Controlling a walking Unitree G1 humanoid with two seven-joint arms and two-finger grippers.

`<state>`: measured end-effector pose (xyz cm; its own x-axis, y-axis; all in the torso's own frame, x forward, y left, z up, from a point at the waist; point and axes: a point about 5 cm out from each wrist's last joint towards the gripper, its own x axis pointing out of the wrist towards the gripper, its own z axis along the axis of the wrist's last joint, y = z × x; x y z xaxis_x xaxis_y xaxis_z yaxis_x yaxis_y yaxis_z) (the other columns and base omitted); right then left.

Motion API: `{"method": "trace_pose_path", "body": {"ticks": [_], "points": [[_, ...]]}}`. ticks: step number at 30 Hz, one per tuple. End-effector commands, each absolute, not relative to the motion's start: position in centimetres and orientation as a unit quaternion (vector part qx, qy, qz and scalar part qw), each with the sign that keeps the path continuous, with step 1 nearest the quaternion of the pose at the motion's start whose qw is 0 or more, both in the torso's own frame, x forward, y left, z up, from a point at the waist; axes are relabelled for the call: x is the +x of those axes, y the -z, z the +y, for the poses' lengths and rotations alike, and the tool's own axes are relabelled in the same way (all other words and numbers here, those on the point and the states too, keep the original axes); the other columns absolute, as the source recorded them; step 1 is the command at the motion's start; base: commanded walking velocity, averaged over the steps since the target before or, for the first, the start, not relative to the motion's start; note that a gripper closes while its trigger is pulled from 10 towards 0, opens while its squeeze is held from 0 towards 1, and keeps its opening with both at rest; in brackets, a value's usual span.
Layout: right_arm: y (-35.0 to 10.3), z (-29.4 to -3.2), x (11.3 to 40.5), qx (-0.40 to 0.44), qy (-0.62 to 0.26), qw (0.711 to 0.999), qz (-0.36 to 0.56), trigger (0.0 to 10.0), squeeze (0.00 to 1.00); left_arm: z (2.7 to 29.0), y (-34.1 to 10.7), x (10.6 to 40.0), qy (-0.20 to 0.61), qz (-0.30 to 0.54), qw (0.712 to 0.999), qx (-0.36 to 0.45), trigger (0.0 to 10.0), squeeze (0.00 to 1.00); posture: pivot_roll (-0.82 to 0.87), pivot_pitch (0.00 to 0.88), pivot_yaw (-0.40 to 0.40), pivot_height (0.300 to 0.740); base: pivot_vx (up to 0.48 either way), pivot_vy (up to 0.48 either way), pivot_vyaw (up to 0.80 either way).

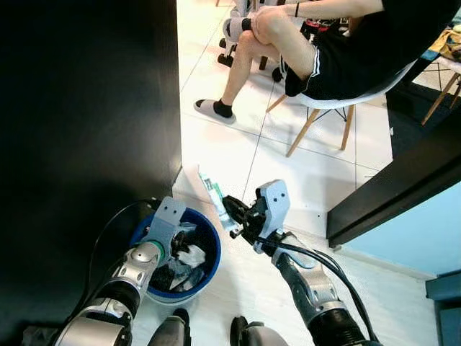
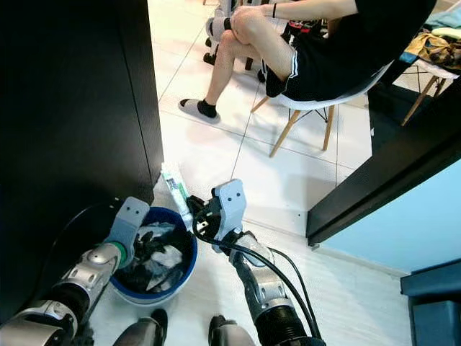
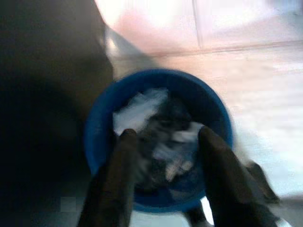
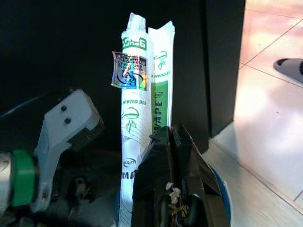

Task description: Clean up the room

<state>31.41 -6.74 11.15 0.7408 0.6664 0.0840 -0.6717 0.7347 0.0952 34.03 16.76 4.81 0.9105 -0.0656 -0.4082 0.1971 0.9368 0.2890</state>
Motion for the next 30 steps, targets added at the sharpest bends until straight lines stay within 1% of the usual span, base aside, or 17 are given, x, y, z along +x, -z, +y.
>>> {"method": "trace_pose_path", "body": {"ticks": [1, 6, 9, 12, 14, 15, 16, 17, 18, 19, 20, 23, 24, 25, 28, 29, 30], "points": [[-10.4, -6.7, 30.9, 0.067, -0.369, 0.927, -0.005, 10.0, 0.00, 17.0, -4.1, 33.3, 0.061, 0.195, 0.964, 0.173, 10.0, 0.00, 0.05, 0.286, -0.048, 0.740, 0.000, 0.000, 0.00], [-8.8, -6.5, 30.8, 0.065, -0.385, 0.920, 0.039, 10.0, 0.00, 17.4, -5.1, 32.7, 0.053, 0.126, 0.975, 0.176, 10.0, 0.00, 0.11, 0.299, -0.049, 0.740, 0.000, 0.000, 0.00], [-6.2, -6.5, 31.0, 0.023, -0.377, 0.921, 0.100, 10.0, 0.00, 17.4, -7.1, 30.5, 0.078, 0.062, 0.978, 0.181, 10.0, 0.00, 0.16, 0.310, -0.054, 0.740, 0.000, 0.000, 0.00], [-6.0, -6.0, 31.1, 0.030, -0.377, 0.919, 0.108, 10.0, 0.00, 17.4, -8.0, 29.0, 0.100, 0.058, 0.978, 0.172, 10.0, 0.00, 0.23, 0.320, -0.058, 0.740, 0.000, 0.000, 0.00], [-6.2, -5.0, 31.5, 0.055, -0.381, 0.916, 0.111, 10.0, 0.00, 17.6, -9.6, 25.8, 0.147, 0.066, 0.977, 0.142, 10.0, 0.00, 0.23, 0.320, -0.058, 0.740, 0.000, 0.000, 0.00], [-6.2, -5.0, 31.5, 0.055, -0.381, 0.916, 0.111, 10.0, 0.00, 17.6, -9.6, 25.8, 0.147, 0.066, 0.977, 0.142, 10.0, 0.00, 0.23, 0.320, -0.058, 0.740, 0.000, 0.000, 0.00], [-6.3, -4.6, 31.6, 0.064, -0.382, 0.915, 0.109, 10.0, 0.00, 17.6, -10.1, 24.7, 0.164, 0.070, 0.976, 0.128, 10.0, 0.00, 0.23, 0.320, -0.058, 0.740, 0.000, 0.000, 0.00], [-6.4, -4.2, 31.7, 0.064, -0.385, 0.914, 0.109, 10.0, 0.00, 17.9, -11.3, 23.4, 0.177, 0.066, 0.979, 0.081, 10.0, 0.00, 0.23, 0.320, -0.058, 0.740, 0.000, 0.000, 0.00], [-6.4, -4.2, 31.7, 0.064, -0.385, 0.914, 0.109, 10.0, 0.00, 17.9, -11.3, 23.4, 0.177, 0.066, 0.979, 0.081, 10.0, 0.00, 0.23, 0.320, -0.058, 0.740, 0.000, 0.000, 0.00], [-6.5, -3.8, 31.8, 0.059, -0.386, 0.914, 0.112, 10.0, 0.00, 18.2, -12.8, 22.2, 0.190, 0.057, 0.979, 0.041, 10.0, 0.00, 0.23, 0.320, -0.058, 0.740, 0.000, 0.000, 0.00], [-6.5, -3.1, 31.8, 0.053, -0.391, 0.912, 0.116, 10.0, 0.00, 18.3, -14.6, 20.5, 0.209, 0.044, 0.977, 0.002, 10.0, 0.00, 0.36, 0.351, -0.069, 0.740, 0.000, 0.000, 0.00], [-6.5, -2.5, 31.8, 0.050, -0.397, 0.909, 0.117, 10.0, 0.00, 18.2, -15.6, 19.2, 0.212, 0.039, 0.976, -0.008, 10.0, 0.00, 0.40, 0.354, -0.072, 0.740, 0.000, 0.000, 0.00], [-6.6, -2.2, 31.9, 0.042, -0.395, 0.911, 0.115, 10.0, 0.19, 18.1, -15.9, 18.7, 0.209, 0.038, 0.977, -0.013, 10.0, 0.00, 0.42, 0.354, -0.075, 0.740, 0.000, 0.000, 0.00], [-6.7, -2.0, 32.0, 0.040, -0.393, 0.911, 0.115, 10.0, 0.89, 18.1, -16.0, 18.3, 0.203, 0.038, 0.978, -0.015, 10.0, 0.00, 0.42, 0.354, -0.075, 0.740, 0.000, 0.000, 0.00], [-6.8, -1.9, 32.1, 0.039, -0.392, 0.912, 0.115, 10.0, 0.89, 18.1, -16.0, 18.1, 0.199, 0.038, 0.979, -0.016, 10.0, 0.00, 0.42, 0.354, -0.075, 0.740, 0.000, 0.000, 0.00], [-7.1, -1.8, 32.3, 0.034, -0.383, 0.917, 0.107, 10.0, 1.00, 18.0, -16.1, 17.9, 0.194, 0.041, 0.980, -0.020, 10.0, 0.00, 0.44, 0.355, -0.081, 0.740, 0.000, 0.000, 0.00], [-7.1, -1.8, 32.3, 0.034, -0.383, 0.917, 0.107, 10.0, 1.00, 18.0, -16.1, 17.9, 0.194, 0.041, 0.980, -0.020, 10.0, 0.00, 0.44, 0.355, -0.081, 0.740, 0.000, 0.000, 0.00]]}}
